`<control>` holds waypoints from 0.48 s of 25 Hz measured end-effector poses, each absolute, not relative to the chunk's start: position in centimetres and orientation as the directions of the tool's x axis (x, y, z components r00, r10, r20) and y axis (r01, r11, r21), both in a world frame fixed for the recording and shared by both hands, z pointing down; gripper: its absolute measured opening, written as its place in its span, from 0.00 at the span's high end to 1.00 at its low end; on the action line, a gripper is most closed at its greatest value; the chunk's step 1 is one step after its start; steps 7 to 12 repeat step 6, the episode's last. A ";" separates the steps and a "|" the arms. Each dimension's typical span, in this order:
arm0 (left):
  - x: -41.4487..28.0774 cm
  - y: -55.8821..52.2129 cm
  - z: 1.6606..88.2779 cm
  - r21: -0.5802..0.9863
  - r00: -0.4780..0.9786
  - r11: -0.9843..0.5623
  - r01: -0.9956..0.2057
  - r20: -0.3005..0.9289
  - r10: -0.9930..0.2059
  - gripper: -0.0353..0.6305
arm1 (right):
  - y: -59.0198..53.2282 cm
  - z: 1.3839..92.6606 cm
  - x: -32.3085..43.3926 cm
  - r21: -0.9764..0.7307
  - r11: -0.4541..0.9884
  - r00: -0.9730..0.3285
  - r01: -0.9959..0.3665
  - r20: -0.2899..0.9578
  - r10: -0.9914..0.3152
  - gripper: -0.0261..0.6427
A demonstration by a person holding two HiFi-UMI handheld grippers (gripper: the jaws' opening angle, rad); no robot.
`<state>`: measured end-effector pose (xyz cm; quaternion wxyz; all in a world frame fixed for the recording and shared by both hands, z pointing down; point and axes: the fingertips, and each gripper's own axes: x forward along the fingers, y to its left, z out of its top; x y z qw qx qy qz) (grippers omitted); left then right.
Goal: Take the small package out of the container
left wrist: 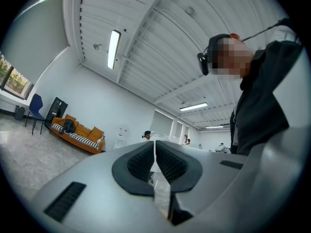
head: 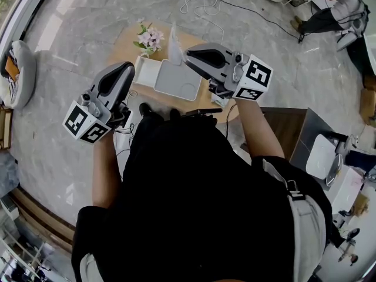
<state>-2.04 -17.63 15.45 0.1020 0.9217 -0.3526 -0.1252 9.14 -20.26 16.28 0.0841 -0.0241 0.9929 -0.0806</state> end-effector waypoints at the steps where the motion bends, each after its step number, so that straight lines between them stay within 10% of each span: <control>1: -2.0 -17.7 15.5 0.277 0.722 -0.732 -0.622 -0.158 -0.673 0.91 | -20.2 16.3 9.1 -0.165 0.986 -0.985 -0.036 -0.162 -0.063 0.94; 12: -2.4 -17.9 15.5 0.281 0.729 -0.739 -0.612 -0.162 -0.665 0.91 | -20.5 16.5 8.6 -0.169 0.985 -0.986 -0.043 -0.154 -0.070 0.94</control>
